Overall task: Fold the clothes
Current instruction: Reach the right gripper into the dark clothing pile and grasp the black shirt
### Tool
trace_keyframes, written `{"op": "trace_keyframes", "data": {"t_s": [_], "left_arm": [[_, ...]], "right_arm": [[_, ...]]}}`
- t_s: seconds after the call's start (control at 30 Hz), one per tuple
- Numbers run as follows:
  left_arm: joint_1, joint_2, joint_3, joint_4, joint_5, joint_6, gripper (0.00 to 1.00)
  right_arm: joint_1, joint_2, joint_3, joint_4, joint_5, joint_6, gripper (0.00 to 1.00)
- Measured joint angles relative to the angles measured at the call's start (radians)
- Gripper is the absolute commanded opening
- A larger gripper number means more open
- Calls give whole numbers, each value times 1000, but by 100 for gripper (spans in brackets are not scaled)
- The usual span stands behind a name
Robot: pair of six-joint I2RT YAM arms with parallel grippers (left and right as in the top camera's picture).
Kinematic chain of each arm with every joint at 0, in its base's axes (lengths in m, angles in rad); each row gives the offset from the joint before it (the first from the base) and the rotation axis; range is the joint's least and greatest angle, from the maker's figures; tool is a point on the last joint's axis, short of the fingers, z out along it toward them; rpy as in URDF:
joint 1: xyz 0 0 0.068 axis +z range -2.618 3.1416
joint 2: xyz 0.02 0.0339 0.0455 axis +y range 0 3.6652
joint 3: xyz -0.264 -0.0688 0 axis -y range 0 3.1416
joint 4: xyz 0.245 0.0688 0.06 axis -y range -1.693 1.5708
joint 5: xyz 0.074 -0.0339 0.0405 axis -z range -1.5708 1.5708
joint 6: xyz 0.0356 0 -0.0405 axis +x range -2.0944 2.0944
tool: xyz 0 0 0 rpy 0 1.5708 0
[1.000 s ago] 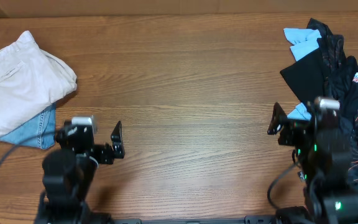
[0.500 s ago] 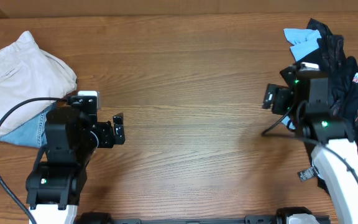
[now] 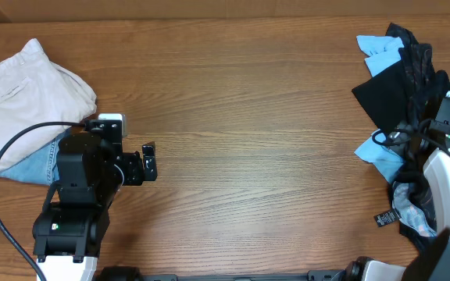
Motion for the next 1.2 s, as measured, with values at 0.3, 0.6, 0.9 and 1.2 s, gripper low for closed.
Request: {"op": "trace_keyframes", "data": {"t_s": [0.3, 0.6, 0.9, 1.2], "left_arm": [[0, 0, 0, 0, 0, 0, 100], [0, 0, 0, 0, 0, 0, 100], [0, 0, 0, 0, 0, 0, 100], [0, 0, 1, 7, 0, 0, 100]], "right_arm": [[-61, 79, -70, 26, 36, 108, 76], [-68, 80, -144, 54, 64, 165, 28], [-71, 80, -144, 70, 67, 175, 4], [0, 60, -95, 52, -114, 102, 4]]}}
